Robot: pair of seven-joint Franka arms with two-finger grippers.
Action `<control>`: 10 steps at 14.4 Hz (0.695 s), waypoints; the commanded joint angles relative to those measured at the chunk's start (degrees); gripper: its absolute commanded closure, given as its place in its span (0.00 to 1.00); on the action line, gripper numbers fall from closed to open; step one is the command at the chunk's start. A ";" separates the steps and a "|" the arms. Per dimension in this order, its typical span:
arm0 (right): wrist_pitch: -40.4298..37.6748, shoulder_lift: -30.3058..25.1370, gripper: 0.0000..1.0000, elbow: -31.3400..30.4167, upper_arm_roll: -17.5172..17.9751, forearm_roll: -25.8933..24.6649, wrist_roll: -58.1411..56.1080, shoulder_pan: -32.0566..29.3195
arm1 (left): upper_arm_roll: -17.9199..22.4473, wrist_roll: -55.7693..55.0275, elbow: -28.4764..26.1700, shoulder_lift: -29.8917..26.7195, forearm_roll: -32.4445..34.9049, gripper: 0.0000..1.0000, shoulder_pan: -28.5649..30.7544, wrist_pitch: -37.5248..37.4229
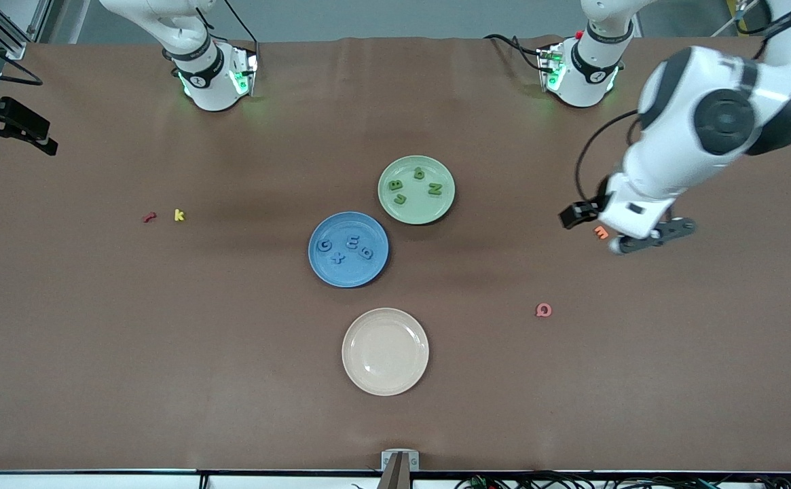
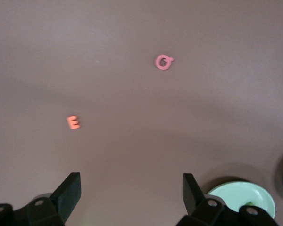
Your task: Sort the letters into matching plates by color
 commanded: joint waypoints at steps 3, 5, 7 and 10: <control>0.03 -1.37 0.00 -1.31 0.26 -0.69 -0.82 -0.54 | -0.30 10.96 3.27 -4.40 -4.56 0.05 8.94 -5.92; -0.06 -1.37 0.00 -1.31 0.35 -0.69 -0.73 -0.54 | 0.05 17.63 3.36 -6.51 -5.09 0.05 12.72 -8.37; -0.15 -1.37 0.00 -1.31 0.35 -0.43 -0.73 -0.54 | 1.44 24.40 3.36 -8.53 -7.80 0.05 16.32 -9.08; -0.15 -1.37 0.00 -1.31 0.26 0.01 -0.73 -0.54 | 5.23 29.00 3.88 -9.77 -9.23 0.04 16.52 -9.00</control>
